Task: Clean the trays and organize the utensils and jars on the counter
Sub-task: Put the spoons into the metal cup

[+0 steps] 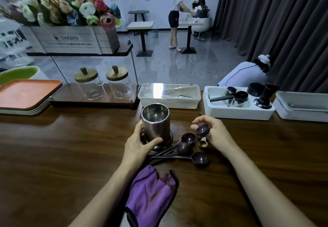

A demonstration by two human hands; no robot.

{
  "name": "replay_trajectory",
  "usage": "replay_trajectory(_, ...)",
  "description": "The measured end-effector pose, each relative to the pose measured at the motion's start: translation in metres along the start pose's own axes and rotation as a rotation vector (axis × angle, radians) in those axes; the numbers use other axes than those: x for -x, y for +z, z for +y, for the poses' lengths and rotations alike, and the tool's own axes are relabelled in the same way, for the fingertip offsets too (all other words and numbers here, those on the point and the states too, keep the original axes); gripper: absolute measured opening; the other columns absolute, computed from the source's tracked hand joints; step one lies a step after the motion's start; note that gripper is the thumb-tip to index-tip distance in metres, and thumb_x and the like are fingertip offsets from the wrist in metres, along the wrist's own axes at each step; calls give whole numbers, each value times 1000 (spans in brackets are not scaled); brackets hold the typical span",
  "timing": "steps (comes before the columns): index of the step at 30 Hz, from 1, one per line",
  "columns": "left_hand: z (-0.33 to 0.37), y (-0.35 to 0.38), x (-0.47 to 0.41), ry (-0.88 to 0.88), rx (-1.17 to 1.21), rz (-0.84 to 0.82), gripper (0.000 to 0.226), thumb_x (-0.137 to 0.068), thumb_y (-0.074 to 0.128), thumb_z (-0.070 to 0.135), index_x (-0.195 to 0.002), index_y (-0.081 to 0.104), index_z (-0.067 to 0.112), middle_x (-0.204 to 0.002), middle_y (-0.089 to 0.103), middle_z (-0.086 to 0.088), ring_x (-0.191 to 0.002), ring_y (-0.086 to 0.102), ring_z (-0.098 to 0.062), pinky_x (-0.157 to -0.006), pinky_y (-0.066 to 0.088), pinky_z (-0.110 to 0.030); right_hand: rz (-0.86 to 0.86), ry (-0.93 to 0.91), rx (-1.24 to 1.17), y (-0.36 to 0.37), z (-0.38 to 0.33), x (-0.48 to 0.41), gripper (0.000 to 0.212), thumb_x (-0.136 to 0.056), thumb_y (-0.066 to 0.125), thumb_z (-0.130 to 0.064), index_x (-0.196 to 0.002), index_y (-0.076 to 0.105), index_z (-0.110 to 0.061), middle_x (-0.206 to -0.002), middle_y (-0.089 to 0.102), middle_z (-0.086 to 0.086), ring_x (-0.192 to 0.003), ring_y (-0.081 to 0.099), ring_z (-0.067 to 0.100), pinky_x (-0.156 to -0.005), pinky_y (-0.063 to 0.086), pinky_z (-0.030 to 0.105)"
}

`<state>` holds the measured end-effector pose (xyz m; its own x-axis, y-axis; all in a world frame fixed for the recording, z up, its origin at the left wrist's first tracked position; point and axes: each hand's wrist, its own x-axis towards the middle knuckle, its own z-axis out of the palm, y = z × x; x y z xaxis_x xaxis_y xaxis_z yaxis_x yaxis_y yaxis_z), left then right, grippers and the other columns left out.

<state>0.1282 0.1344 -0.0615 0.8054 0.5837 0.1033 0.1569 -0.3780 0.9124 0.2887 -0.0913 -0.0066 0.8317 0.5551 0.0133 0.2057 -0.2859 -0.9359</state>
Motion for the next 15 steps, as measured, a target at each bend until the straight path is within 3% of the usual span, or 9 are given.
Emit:
replay_trajectory(4, 3, 0, 1, 17, -52, 18, 80, -69, 87, 55, -138, 47, 51, -115, 68, 23, -114, 56, 16, -103, 50, -29, 68, -3, -84, 9, 5, -1, 18, -99, 60, -33, -97, 77, -27, -84, 71, 3, -74, 69, 10, -69, 56, 22)
replay_trajectory(8, 3, 0, 1, 26, -68, 11, 80, -68, 86, 58, -137, 45, 53, -113, 66, 27, -112, 53, 21, -101, 46, -21, 53, 41, -230, 12, 7, -6, 25, -104, 51, -25, -104, 75, -27, -93, 72, 6, -88, 73, 15, -89, 58, 37)
replay_trajectory(11, 3, 0, 0, 30, -68, 7, 82, -67, 83, 62, -138, 44, 53, -115, 66, 26, -116, 56, 14, -101, 45, -22, 45, 50, -358, 13, 3, -10, 25, -105, 49, -17, -110, 73, -17, -106, 71, 6, -100, 71, 16, -95, 57, 39)
replay_trajectory(15, 3, 0, 0, 36, -64, 7, 84, -67, 83, 64, -139, 45, 50, -120, 68, 19, -120, 59, 5, -104, 47, -26, 32, 37, -360, 13, -2, -11, 25, -105, 48, -14, -118, 69, -13, -118, 68, 5, -106, 70, 16, -91, 58, 31)
